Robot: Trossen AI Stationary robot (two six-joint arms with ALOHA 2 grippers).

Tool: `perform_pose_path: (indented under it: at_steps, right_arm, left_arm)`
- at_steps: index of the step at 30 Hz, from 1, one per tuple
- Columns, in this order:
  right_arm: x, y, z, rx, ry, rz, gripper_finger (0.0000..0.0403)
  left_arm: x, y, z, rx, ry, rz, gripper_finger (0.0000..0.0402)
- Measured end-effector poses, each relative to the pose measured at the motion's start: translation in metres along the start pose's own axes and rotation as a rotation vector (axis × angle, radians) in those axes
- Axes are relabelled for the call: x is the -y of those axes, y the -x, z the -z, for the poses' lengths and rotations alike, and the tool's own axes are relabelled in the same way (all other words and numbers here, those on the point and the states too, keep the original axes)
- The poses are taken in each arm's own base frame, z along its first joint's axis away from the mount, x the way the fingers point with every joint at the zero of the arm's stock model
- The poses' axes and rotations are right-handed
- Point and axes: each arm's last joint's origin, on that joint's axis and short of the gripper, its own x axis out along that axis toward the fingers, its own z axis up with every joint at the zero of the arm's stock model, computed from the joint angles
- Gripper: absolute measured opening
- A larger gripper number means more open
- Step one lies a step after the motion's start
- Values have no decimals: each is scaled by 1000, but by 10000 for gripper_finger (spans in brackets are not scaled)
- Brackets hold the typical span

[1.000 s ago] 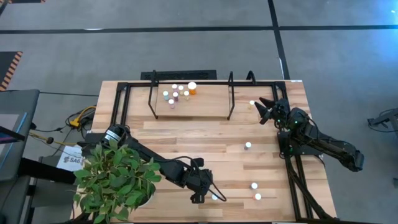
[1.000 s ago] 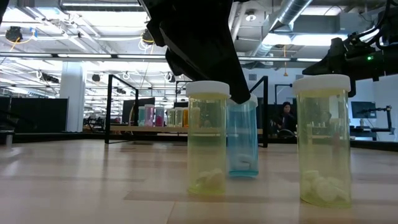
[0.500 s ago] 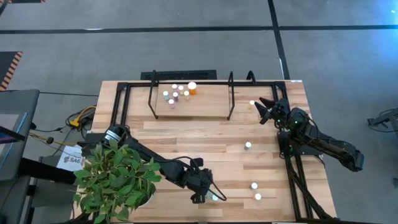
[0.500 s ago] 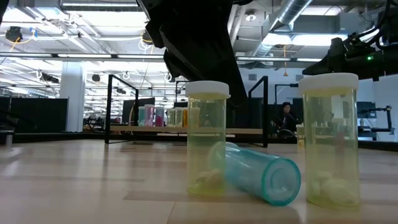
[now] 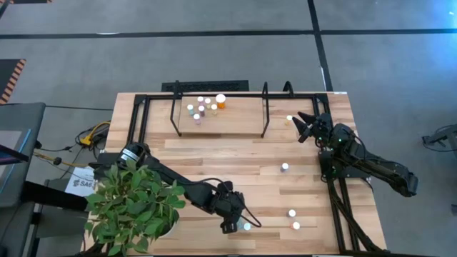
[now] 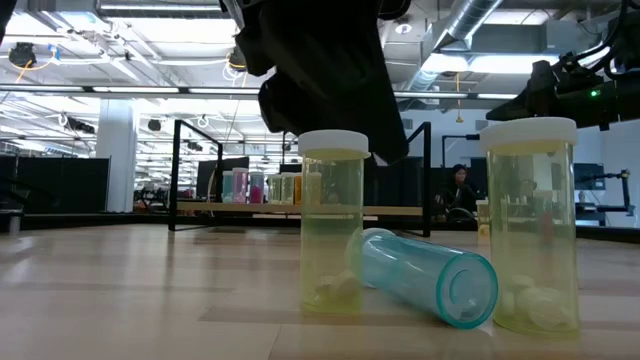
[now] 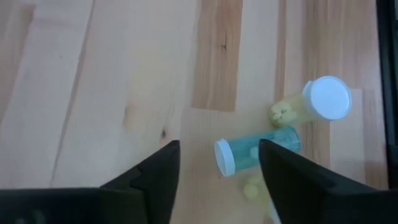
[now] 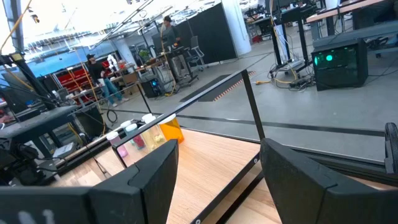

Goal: Pick and place medicine bottles onto shelf by color
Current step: Put the yellow pill bottle on the shelf

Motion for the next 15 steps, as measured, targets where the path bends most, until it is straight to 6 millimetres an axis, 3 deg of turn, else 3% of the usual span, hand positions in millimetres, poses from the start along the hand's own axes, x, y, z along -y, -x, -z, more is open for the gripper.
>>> perform_pose_path:
  at_steps: [6, 15]
  right_arm:
    - [0, 0, 0, 0, 0, 0, 249]
    - [0, 0, 0, 0, 0, 0, 249]
  left_arm:
    - [3, 12, -11, -4, -16, -21, 275]
    - [6, 31, -14, -124, 129, -51, 342]
